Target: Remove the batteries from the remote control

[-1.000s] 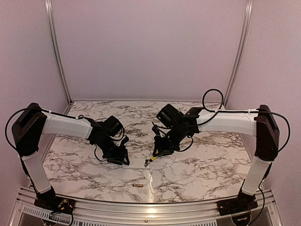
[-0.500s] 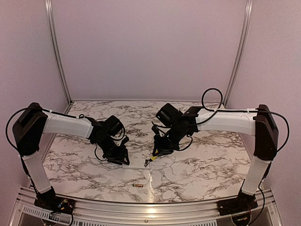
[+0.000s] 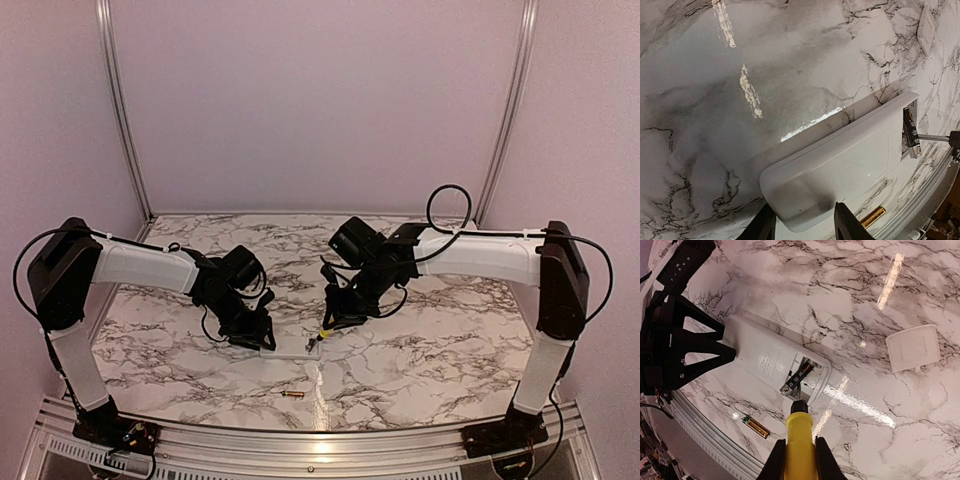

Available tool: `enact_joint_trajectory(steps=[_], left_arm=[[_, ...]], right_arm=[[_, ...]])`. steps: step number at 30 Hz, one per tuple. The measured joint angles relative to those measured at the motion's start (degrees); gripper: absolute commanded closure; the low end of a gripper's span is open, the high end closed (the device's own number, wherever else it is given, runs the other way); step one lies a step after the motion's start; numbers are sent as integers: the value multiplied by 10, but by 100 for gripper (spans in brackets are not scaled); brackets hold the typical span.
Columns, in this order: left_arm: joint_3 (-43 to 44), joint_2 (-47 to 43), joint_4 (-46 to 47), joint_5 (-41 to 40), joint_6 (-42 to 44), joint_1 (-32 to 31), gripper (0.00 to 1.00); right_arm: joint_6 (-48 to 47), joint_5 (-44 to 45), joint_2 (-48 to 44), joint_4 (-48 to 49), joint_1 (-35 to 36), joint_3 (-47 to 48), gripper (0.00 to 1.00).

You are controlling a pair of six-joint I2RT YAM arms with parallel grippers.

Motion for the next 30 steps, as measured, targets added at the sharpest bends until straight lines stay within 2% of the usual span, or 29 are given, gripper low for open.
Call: enact_joint_trajectory(steps=[30], left_arm=[[-13, -6, 15, 0, -3, 0, 59]], right_arm=[[-8, 37, 23, -58, 0, 89, 100]])
